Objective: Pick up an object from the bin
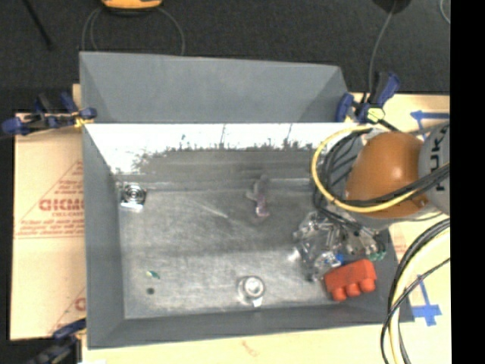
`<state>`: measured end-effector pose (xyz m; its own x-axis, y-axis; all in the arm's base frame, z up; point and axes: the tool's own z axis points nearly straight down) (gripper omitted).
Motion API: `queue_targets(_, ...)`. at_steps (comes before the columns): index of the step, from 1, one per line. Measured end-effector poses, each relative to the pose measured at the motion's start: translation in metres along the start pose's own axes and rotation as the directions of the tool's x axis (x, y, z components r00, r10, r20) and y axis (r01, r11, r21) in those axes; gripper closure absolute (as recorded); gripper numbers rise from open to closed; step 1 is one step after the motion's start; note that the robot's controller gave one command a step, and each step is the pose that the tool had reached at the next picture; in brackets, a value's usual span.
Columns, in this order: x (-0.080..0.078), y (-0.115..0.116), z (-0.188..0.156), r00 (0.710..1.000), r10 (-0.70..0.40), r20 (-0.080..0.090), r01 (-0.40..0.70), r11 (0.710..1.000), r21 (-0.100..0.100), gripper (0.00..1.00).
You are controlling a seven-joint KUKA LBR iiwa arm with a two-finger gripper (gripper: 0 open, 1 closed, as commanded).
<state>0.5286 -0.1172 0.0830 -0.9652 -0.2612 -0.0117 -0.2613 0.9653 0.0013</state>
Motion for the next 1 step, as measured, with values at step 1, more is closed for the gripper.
queue_targets(1,-0.0413,0.0000,-0.1999,1.000,0.002,-0.003,-0.002,1.000,0.006,1.00)
